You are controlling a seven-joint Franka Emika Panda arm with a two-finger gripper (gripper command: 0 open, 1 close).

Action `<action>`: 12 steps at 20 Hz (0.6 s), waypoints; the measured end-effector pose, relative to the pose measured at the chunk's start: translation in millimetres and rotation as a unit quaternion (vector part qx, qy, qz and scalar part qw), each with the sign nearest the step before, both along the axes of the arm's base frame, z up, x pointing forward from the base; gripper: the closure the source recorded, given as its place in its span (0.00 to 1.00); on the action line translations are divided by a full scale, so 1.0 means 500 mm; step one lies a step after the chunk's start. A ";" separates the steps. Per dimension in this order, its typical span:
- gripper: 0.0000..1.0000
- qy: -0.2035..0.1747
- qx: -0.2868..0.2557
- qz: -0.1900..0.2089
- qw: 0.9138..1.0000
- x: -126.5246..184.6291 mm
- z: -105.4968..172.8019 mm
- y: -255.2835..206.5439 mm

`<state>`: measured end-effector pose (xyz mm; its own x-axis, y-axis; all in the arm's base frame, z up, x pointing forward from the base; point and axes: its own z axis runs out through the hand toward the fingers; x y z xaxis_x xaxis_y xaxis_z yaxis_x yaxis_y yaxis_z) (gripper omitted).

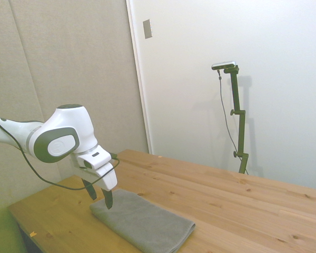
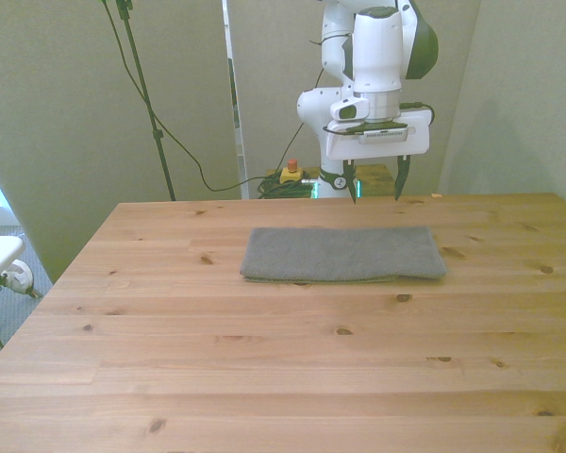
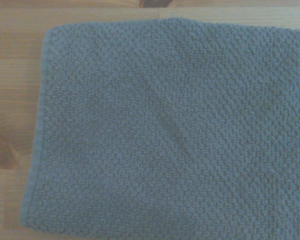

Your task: Fold the towel

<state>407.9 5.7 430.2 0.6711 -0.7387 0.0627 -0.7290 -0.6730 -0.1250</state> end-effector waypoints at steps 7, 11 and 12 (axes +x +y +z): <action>0.00 -0.014 -0.020 -0.015 1.000 0.045 0.029 0.056; 0.00 -0.005 -0.079 -0.049 0.996 0.127 0.001 0.148; 0.00 0.002 -0.095 -0.057 0.994 0.148 -0.010 0.174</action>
<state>482.0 92.6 425.0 0.5850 -0.7843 0.2065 -0.8015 -0.5980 -0.0008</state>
